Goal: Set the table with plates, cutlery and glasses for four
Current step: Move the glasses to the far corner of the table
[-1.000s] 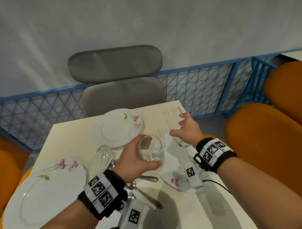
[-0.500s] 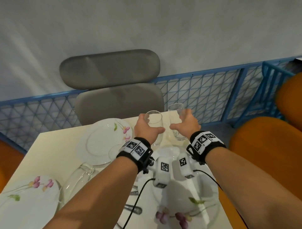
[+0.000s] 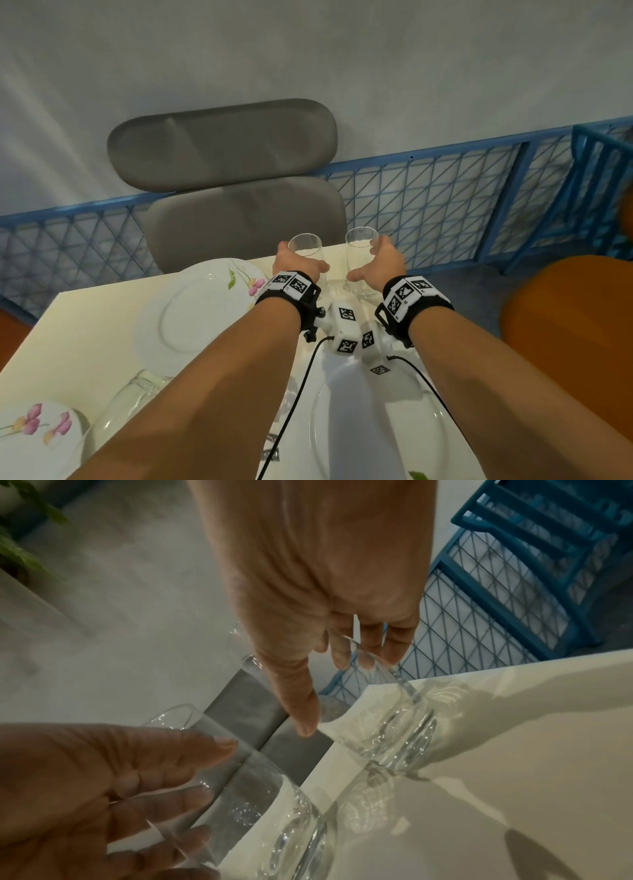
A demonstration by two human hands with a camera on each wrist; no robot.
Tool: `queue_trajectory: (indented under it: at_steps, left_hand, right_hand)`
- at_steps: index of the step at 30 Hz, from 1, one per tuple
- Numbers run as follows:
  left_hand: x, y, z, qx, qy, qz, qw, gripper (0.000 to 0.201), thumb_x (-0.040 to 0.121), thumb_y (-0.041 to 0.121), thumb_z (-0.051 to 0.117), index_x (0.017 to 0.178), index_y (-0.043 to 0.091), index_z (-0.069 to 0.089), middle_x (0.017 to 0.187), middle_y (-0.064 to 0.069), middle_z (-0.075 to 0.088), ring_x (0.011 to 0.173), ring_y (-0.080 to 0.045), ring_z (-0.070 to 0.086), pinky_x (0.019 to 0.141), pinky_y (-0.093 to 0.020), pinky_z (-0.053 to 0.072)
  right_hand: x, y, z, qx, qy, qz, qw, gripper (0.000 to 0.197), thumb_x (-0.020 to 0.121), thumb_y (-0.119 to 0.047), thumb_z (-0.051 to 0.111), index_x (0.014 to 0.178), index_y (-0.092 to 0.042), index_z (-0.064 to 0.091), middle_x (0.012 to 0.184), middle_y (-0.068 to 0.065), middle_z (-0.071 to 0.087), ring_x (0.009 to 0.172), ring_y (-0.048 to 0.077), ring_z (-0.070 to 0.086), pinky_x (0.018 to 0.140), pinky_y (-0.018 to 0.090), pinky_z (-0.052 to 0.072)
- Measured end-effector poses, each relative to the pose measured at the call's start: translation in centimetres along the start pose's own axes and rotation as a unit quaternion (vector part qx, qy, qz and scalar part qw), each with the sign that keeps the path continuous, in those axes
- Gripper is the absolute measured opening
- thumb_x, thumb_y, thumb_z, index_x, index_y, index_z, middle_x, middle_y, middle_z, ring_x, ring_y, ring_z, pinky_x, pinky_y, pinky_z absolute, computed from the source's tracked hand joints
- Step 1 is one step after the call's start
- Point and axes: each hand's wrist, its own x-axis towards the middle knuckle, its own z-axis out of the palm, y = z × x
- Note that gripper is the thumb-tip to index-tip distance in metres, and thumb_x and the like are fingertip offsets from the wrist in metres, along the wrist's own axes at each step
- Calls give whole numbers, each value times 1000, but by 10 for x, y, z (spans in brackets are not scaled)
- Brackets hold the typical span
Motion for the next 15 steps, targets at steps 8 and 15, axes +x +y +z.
queue_trajectory:
  at_steps: [8,15]
  left_hand:
    - [23,1,9,-4,0,-1,1000,79,66,13,85,132,17,41,121,-5,58,110,-29,58,91,-39,50]
    - [31,3,12,13,-1,1,1000,79,68,15,84,133,15,38,123,-7,57,111,-30,58,93,-41,50]
  right_hand:
    - [21,-7,14,-15,0,-8,1000,81,55,-24,92,120,-11,46,118,6,61,114,24,55,87,31,47]
    - [27,-8,14,-6,1,-4,1000,81,56,-22,92,122,-12,45,121,5,59,118,24,52,90,31,45]
